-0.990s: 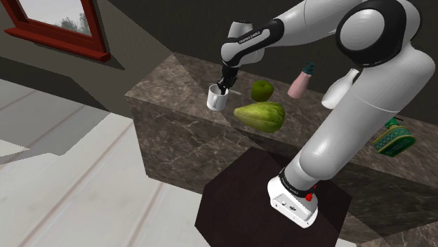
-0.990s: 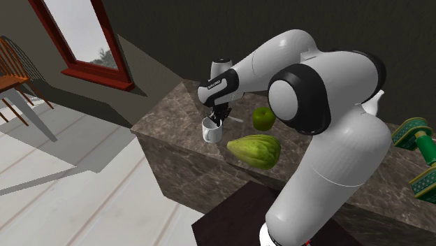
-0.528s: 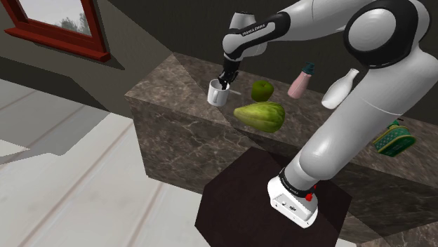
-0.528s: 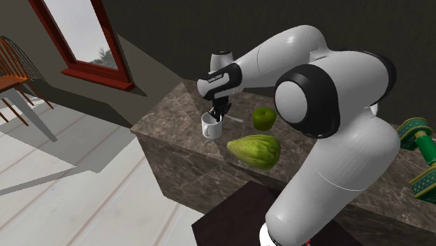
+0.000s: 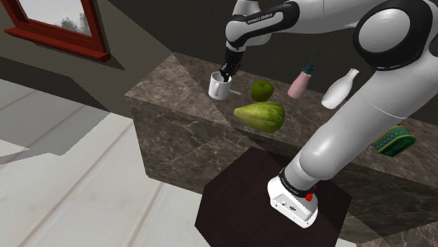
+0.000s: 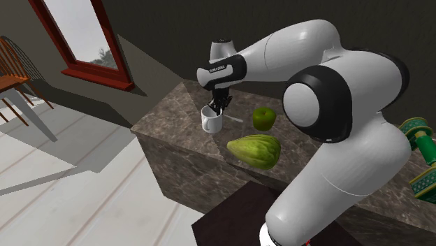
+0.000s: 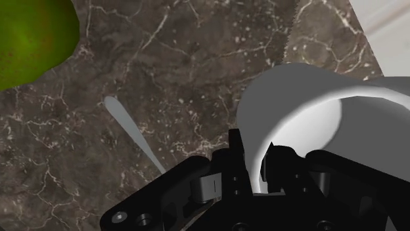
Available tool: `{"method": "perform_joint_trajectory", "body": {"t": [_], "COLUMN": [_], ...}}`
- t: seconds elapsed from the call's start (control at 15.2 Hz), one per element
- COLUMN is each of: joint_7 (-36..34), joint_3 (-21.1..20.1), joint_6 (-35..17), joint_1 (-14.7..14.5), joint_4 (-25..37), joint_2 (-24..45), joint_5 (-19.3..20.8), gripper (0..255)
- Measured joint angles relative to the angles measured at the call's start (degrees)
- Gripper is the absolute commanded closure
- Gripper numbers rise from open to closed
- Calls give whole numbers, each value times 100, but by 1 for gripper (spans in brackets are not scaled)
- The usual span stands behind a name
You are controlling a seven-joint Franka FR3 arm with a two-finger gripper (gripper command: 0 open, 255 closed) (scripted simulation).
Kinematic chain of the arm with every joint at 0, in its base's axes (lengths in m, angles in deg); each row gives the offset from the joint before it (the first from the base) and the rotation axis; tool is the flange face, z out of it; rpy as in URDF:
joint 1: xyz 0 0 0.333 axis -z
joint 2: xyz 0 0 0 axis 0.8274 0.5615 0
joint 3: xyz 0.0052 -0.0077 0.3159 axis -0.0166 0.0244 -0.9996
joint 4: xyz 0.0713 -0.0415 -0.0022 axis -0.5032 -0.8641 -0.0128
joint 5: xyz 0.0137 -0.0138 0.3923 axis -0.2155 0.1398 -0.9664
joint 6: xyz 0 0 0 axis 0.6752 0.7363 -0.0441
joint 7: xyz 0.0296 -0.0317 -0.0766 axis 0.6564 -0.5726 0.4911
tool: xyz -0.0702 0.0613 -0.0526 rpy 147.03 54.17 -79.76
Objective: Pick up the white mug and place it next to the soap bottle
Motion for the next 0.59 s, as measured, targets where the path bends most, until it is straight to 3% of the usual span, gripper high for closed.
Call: {"method": "perform_joint_trajectory", "body": {"t": [0.59], "joint_7": [-54], "joint_3": [-22], "joint_6": [694], "joint_1": [-9], "joint_4": [468], "joint_2": [-232], "joint_5": [48], "gripper": [255]}}
